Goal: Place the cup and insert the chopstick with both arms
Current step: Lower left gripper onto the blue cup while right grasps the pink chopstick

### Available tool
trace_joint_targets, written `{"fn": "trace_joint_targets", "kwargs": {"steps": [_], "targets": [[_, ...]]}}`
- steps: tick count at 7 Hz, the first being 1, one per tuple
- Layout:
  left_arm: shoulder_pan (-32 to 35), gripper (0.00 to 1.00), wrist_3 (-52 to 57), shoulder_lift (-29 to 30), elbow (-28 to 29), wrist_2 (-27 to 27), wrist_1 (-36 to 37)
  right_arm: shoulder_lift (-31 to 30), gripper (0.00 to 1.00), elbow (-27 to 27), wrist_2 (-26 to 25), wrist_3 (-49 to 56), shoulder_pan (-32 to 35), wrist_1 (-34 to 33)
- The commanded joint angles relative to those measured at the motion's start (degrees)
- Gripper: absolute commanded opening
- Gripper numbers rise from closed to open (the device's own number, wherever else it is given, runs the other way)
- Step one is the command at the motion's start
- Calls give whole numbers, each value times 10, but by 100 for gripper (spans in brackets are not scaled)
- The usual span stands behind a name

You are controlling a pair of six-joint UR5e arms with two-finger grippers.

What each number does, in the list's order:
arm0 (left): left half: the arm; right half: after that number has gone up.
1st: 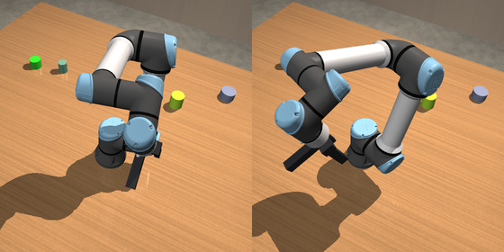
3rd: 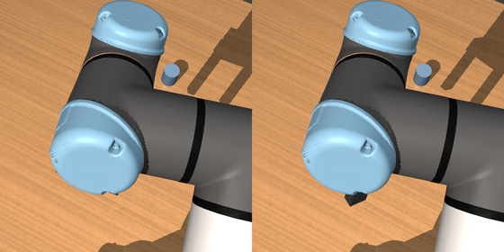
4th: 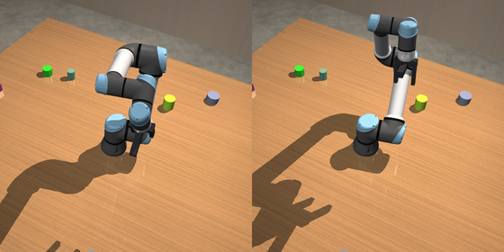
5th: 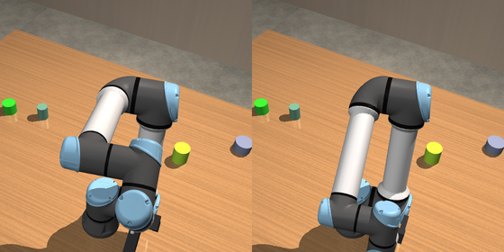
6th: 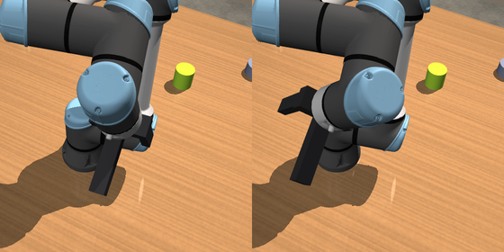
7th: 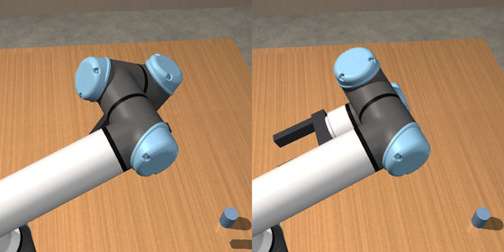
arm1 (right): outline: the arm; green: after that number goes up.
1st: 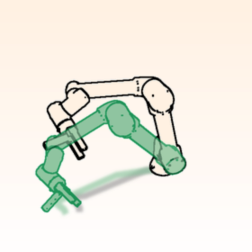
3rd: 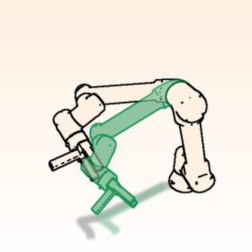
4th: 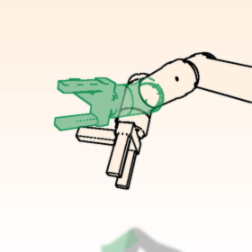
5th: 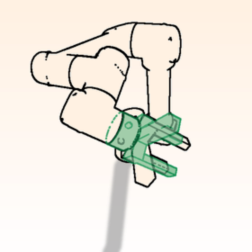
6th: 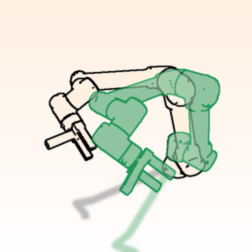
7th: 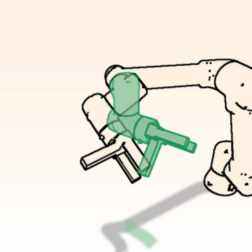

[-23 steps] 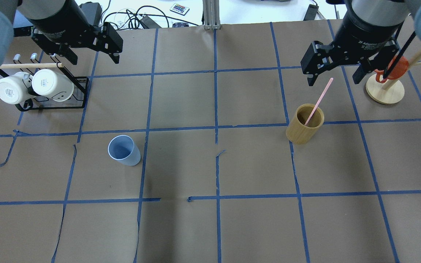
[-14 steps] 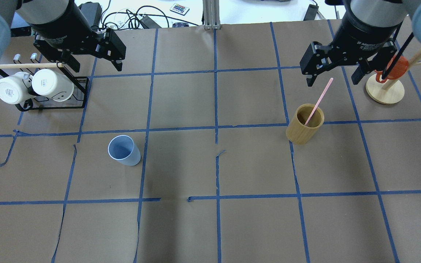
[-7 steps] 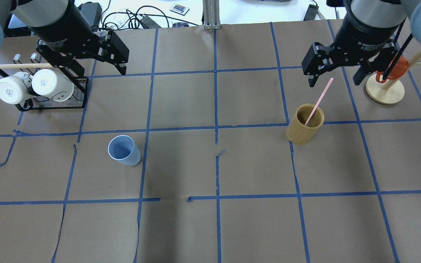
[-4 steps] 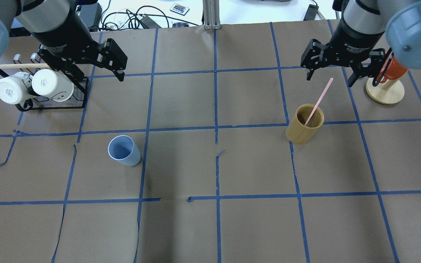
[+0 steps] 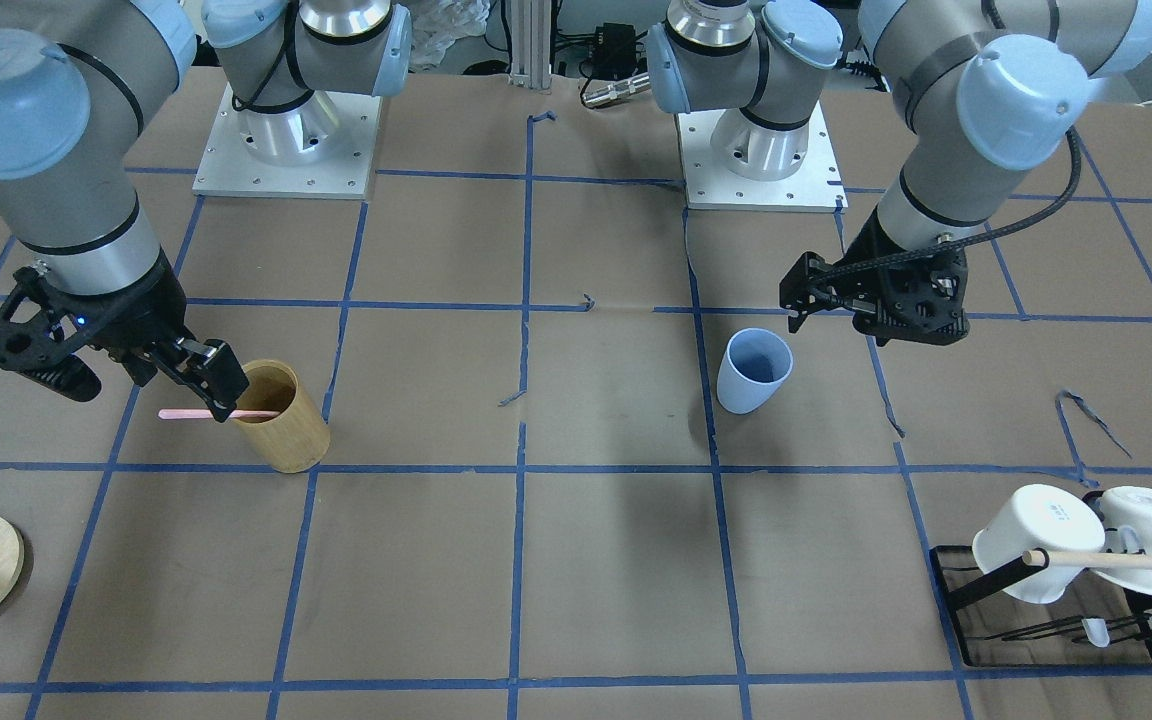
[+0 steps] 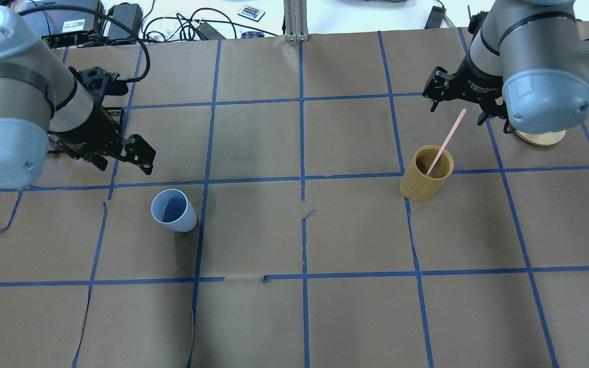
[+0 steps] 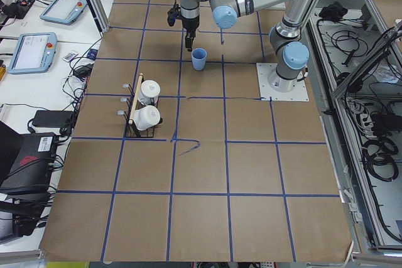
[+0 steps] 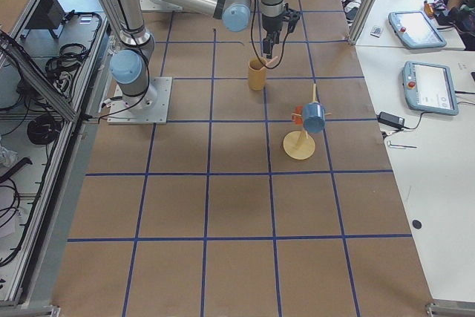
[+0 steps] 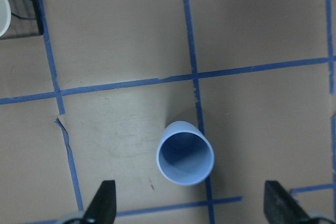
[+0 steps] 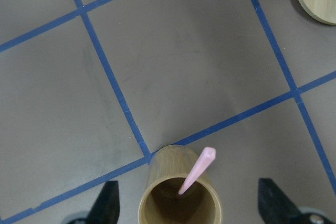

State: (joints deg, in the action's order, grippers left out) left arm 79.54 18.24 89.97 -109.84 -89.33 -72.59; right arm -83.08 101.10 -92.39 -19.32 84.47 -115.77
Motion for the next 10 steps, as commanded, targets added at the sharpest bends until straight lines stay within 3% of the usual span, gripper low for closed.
{"fn": "trace_joint_targets", "kwargs": {"steps": [1, 2, 3, 4, 5, 6, 7, 10], "targets": [[-4, 99, -3, 13, -57, 2, 47, 2, 65, 15, -5, -13, -5, -11], [-5, 98, -5, 20, -74, 3, 68, 10, 60, 16, -5, -14, -5, -16], [-6, 90, -5, 31, -91, 4, 103, 15, 52, 16, -5, -14, -5, -29], [-6, 82, -14, 40, -105, 1, 131, 15, 51, 16, -5, -14, -4, -34], [-5, 61, -29, 45, -108, 2, 133, 17, 51, 16, -6, -14, -5, -42], [-3, 23, -28, 46, -108, 4, 133, 20, 42, 16, -24, -14, -5, -42], [-3, 0, -32, 47, -107, 6, 133, 23, 41, 16, -29, -14, -5, -42], [33, 0, -60, 43, -101, -1, 137, 22, 36, 16, -23, -29, -5, -41]]}}
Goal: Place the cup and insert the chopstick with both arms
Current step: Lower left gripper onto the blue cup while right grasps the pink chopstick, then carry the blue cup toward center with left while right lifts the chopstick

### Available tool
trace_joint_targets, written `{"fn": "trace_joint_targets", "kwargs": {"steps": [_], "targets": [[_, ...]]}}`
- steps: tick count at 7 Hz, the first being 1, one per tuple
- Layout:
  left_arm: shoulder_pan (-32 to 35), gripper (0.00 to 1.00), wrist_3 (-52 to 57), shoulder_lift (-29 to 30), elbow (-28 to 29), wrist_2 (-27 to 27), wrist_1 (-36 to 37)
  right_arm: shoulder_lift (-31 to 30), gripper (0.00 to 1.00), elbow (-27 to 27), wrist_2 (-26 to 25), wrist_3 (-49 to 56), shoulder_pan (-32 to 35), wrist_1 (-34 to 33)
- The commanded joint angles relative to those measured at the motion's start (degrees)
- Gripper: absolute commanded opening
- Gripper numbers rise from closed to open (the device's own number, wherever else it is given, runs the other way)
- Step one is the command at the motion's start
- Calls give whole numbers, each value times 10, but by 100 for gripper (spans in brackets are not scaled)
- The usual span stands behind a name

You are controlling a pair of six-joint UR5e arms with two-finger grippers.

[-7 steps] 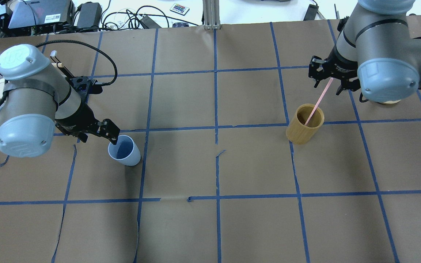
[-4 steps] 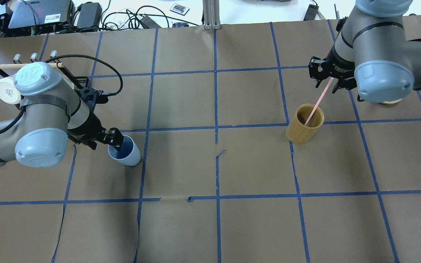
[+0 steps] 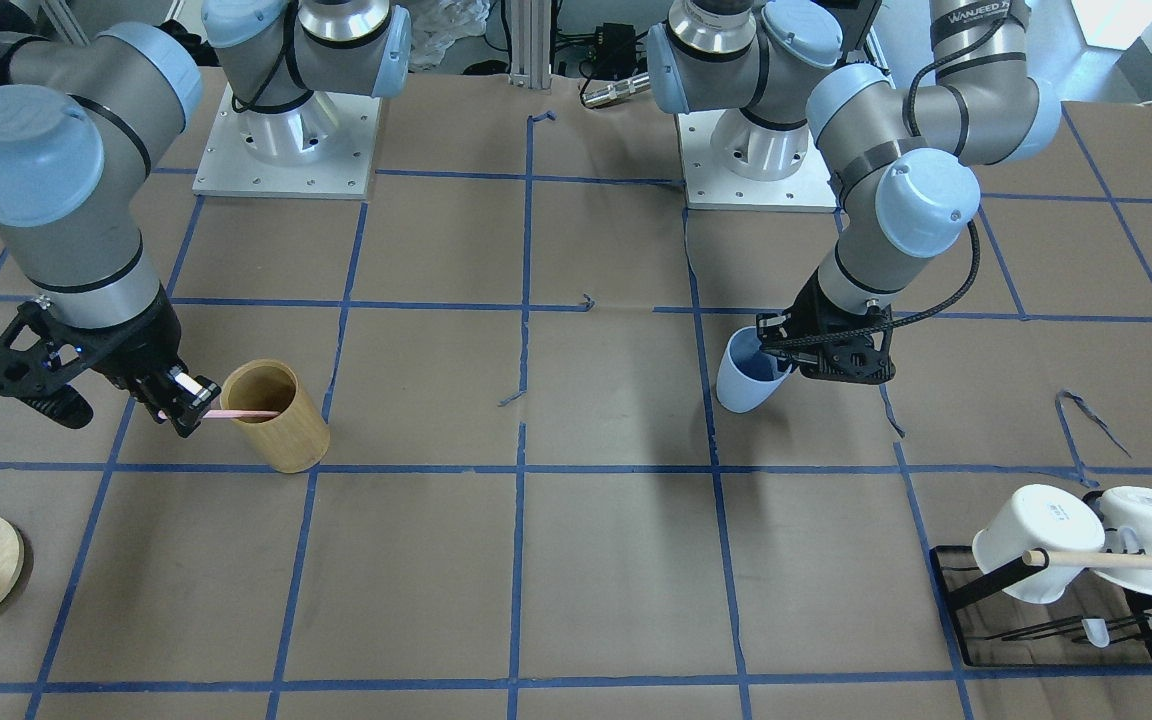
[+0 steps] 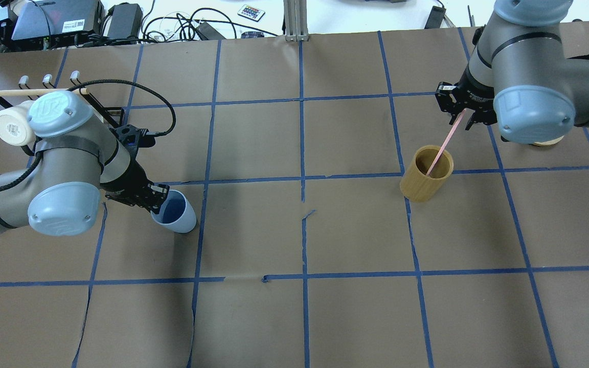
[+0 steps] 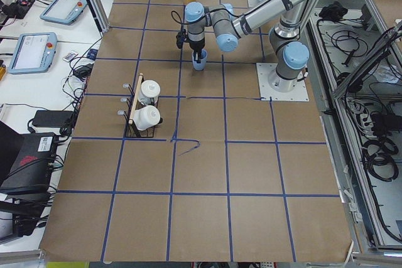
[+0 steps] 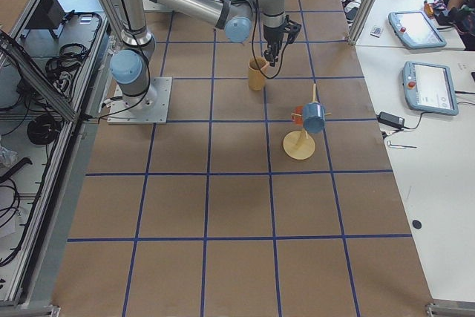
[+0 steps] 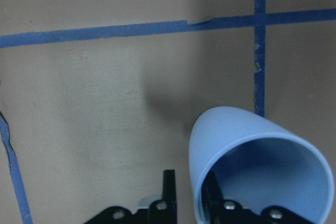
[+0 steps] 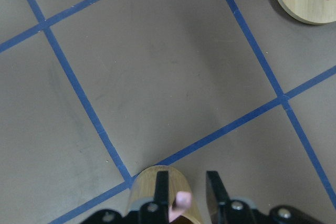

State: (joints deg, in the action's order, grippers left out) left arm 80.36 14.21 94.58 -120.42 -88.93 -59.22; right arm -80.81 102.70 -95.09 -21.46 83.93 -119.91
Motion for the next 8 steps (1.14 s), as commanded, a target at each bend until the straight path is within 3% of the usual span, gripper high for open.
{"fn": "trace_joint_targets", "kwargs": {"steps": [1, 2, 3, 5, 6, 8], "targets": [[59, 0, -45, -3, 47, -3, -6, 0, 36, -3, 8, -6, 0, 0], [111, 0, -135, 3, 93, 2, -62, 0, 36, -3, 8, -5, 0, 1], [172, 0, -183, 16, 105, 1, -61, 0, 36, -1, 8, -3, 0, 2], [248, 0, -278, 60, 120, 14, 8, 0, 33, 0, 9, -2, 0, 4], [276, 0, -299, 87, 130, 9, 29, 0, 12, -1, 10, 1, 0, 6], [300, 0, -325, 111, 149, -23, 24, -3, 0, -5, 11, 2, 1, 6]]}}
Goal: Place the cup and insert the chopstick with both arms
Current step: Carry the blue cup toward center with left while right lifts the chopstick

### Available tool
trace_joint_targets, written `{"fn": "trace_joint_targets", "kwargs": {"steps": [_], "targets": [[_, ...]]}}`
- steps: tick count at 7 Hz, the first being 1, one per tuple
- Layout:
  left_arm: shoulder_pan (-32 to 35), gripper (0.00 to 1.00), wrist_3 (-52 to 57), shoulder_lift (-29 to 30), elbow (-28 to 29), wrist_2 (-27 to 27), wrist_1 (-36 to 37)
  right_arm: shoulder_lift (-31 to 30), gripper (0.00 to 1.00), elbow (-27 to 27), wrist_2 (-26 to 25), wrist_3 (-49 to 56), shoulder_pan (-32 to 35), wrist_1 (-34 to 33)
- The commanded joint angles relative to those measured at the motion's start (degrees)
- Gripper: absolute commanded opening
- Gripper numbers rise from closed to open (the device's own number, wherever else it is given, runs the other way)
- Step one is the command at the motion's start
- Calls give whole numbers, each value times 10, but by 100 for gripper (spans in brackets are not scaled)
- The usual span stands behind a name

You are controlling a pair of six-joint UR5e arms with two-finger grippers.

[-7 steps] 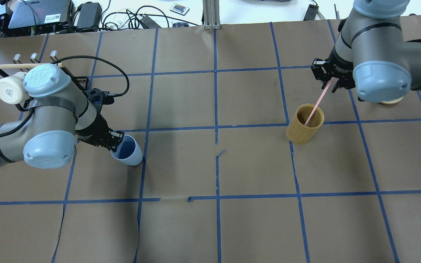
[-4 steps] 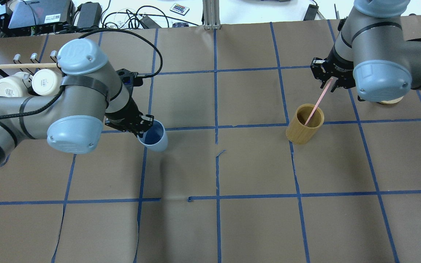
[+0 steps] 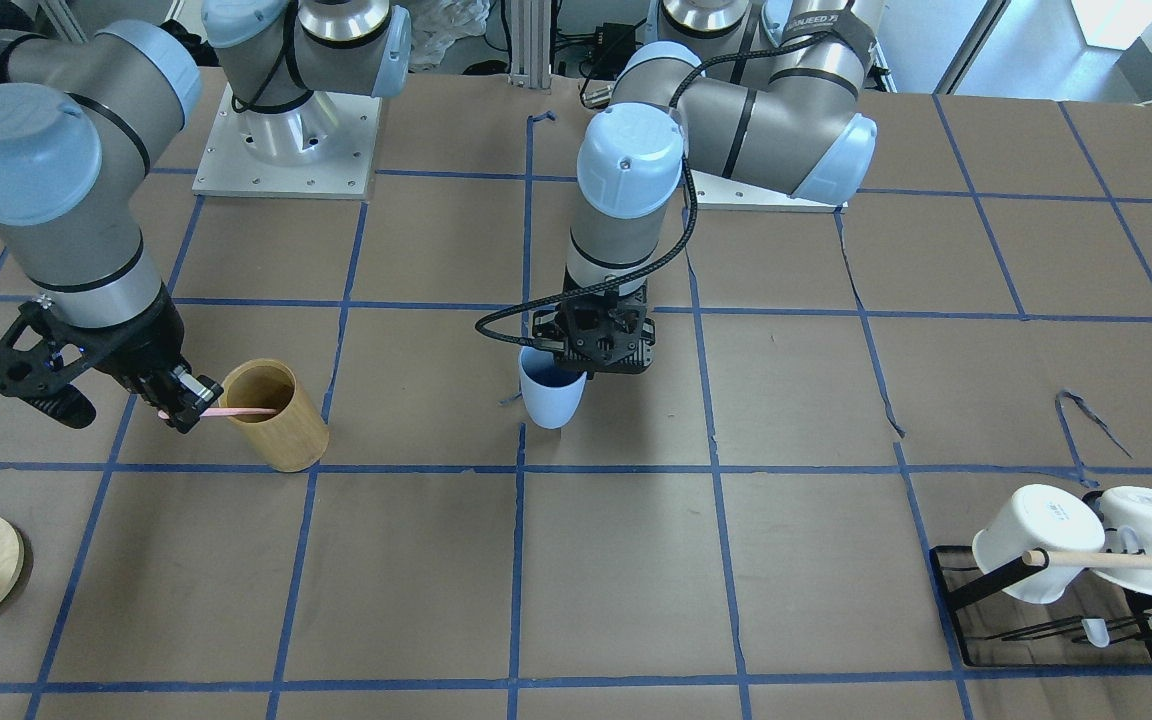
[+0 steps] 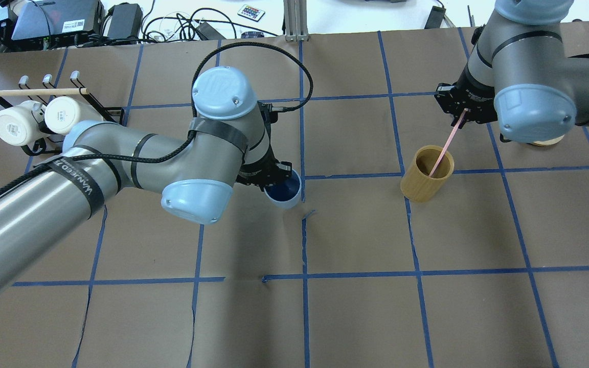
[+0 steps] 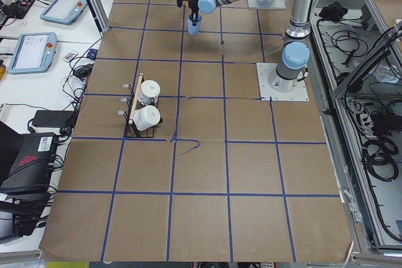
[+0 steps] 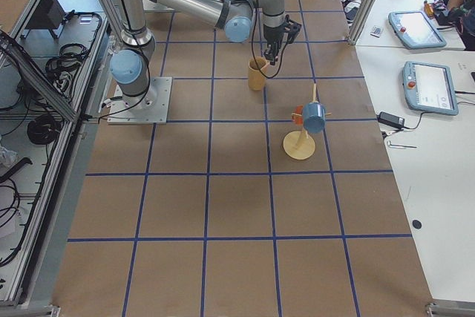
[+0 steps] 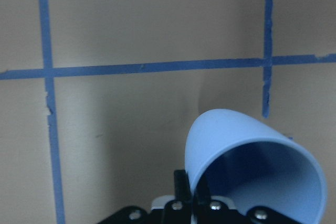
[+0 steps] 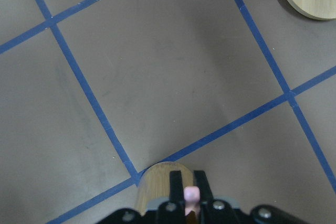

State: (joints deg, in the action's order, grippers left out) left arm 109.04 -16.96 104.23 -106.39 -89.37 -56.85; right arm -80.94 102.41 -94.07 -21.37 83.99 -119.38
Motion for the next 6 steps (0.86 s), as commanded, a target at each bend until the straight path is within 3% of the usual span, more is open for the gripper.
{"fn": "trace_joint_targets", "kwargs": {"steps": [1, 4, 5, 6], "targets": [[14, 0, -25, 28, 9, -6, 7, -4, 0, -6, 12, 1, 0, 0], [19, 0, -32, 50, 29, 19, 20, -6, 0, -29, 12, 0, 2, 3], [21, 58, -44, 50, 31, 16, 18, -10, 0, -45, 10, 0, 4, 6], [21, 88, -61, 50, 32, 14, 15, -22, 0, -61, 10, 0, 5, 9]]}}
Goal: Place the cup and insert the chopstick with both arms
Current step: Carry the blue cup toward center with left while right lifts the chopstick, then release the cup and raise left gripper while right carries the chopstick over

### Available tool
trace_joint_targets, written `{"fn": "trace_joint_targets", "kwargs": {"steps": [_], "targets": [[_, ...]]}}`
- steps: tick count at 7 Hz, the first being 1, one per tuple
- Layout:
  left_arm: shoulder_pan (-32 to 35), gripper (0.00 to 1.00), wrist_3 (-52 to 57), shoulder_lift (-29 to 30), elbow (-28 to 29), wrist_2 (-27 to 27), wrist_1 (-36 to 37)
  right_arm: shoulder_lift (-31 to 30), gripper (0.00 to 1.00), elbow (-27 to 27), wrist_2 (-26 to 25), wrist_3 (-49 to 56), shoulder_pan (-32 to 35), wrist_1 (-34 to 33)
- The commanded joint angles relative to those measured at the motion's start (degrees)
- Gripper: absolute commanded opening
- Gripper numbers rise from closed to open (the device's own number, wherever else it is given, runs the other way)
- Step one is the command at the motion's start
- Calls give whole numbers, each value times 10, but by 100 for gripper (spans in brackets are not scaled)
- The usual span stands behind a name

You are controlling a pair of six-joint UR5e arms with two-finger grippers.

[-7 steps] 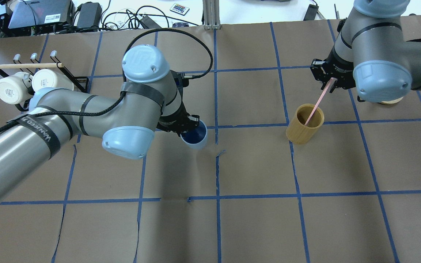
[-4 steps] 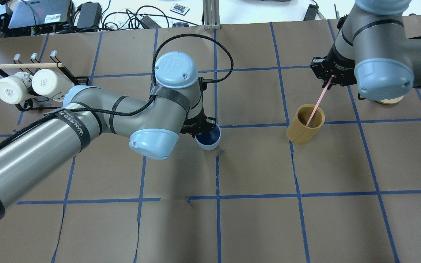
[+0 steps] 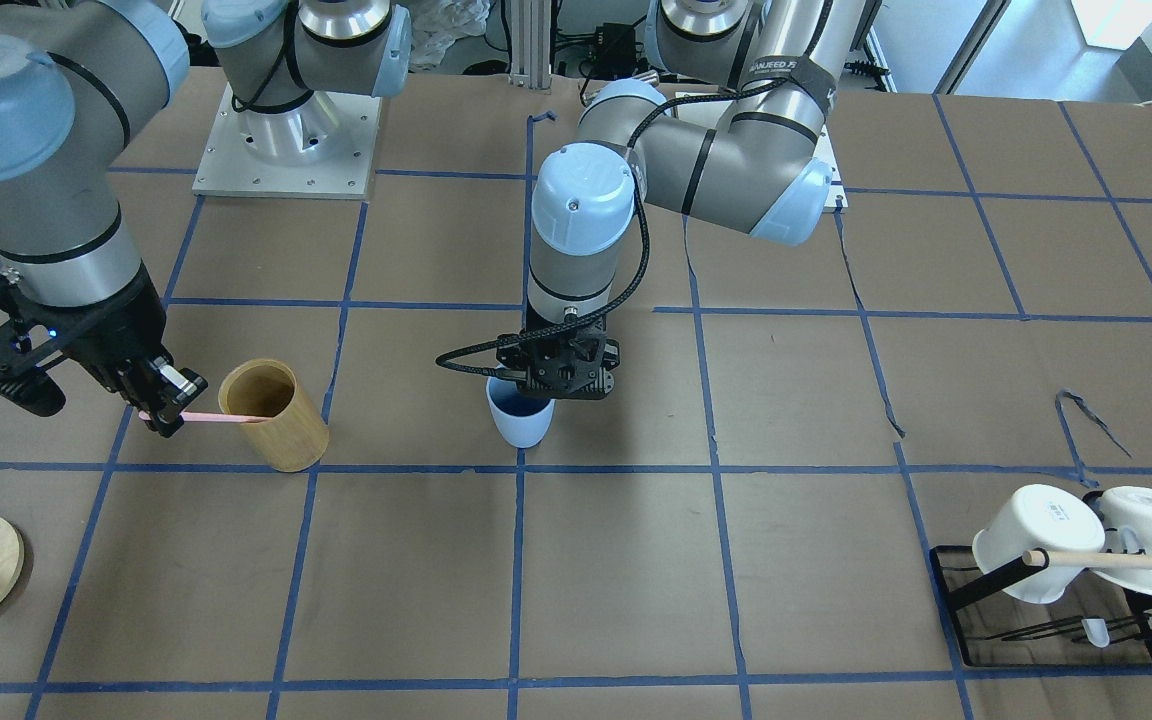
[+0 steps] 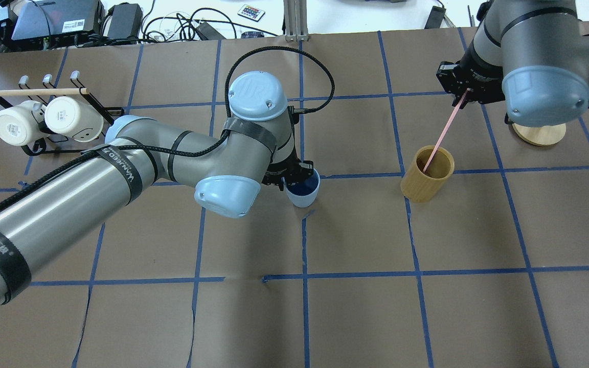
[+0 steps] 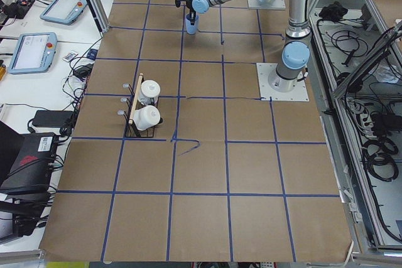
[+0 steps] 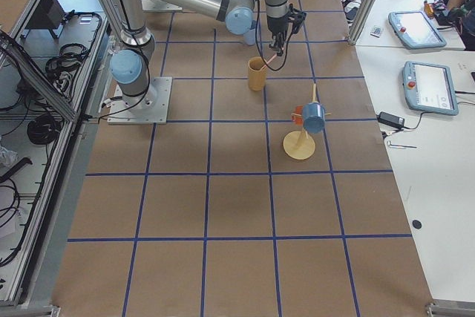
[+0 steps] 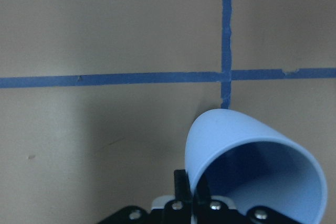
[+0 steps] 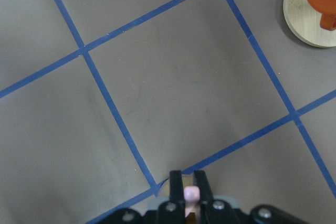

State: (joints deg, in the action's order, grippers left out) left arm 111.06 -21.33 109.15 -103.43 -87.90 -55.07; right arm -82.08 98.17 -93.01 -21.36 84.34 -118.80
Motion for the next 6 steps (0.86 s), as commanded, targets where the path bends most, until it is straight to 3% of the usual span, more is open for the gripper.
{"fn": "trace_joint_targets", "kwargs": {"steps": [1, 2, 4, 6], "targets": [[0, 95, -17, 0, 4, -2, -3, -21, 0, -27, -1, 0, 1, 10], [-1, 100, -9, -12, 15, -3, -7, -40, 0, -37, 1, 0, 3, 27], [-8, 100, 52, -39, 86, -38, -146, -50, 0, -101, -1, -7, 41, 72], [-71, 100, 111, -100, 118, -39, -244, -44, 0, -117, -2, -77, 99, 58]]}}
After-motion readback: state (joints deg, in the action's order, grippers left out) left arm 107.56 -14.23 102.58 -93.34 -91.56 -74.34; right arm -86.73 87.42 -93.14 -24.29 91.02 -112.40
